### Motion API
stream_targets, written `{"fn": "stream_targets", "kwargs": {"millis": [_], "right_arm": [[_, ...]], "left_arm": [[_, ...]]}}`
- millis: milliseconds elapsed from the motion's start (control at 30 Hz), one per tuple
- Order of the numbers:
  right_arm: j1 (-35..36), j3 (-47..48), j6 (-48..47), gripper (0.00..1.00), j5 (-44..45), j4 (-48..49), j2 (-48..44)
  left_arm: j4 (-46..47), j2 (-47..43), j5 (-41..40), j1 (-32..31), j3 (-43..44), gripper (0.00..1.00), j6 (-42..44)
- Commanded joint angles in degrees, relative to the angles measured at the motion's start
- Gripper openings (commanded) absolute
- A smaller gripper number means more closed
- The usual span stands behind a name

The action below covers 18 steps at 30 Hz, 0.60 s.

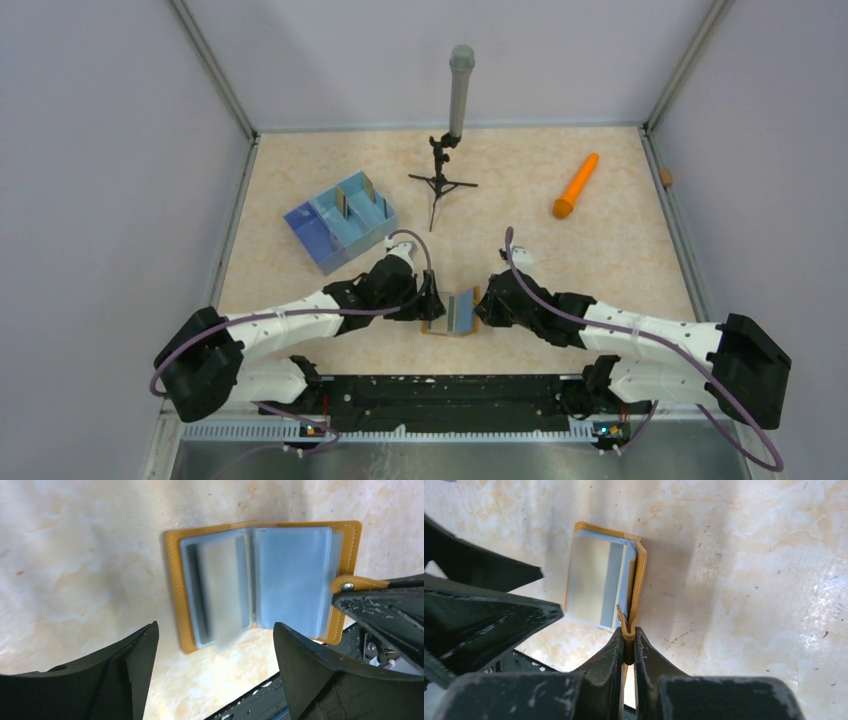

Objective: Put the credit cards into the card holder
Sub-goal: Insert the credit card into the card holder.

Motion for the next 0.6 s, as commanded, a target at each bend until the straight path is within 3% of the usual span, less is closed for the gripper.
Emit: {"fn": "stream_targets", "kwargs": {"millis": [0, 167, 300, 433, 567], "right_arm": [[0.4, 1.0, 0.7, 0.0, 3.4, -1.7, -0.1], [0.2, 0.8, 0.3, 0.28, 4.8, -2.8, -0.7], [-1.6, -0.3, -0.5, 0.49, 4.6, -3.3, -2.1], [-6.0, -3.1, -2.1, 0.6, 1.2, -1.3, -5.0], [-9.9, -5.8, -4.0, 0.67, -2.3, 1.5, -8.0]], "left_arm": [[-8.6, -6.3, -4.3, 0.1, 3.0, 0.89, 2.6], [-18.3, -10.1, -2.9, 3.6, 10.1, 0.94, 7.3], [-25.9, -10.8, 2.5, 13.4, 17.2, 0.94, 11.7], [-28.6, -9.7, 6.0, 27.6, 23.0, 0.94, 16.9], [-30.7, -3.2, 4.1, 33.9, 29.5, 0.9, 20.1]]}}
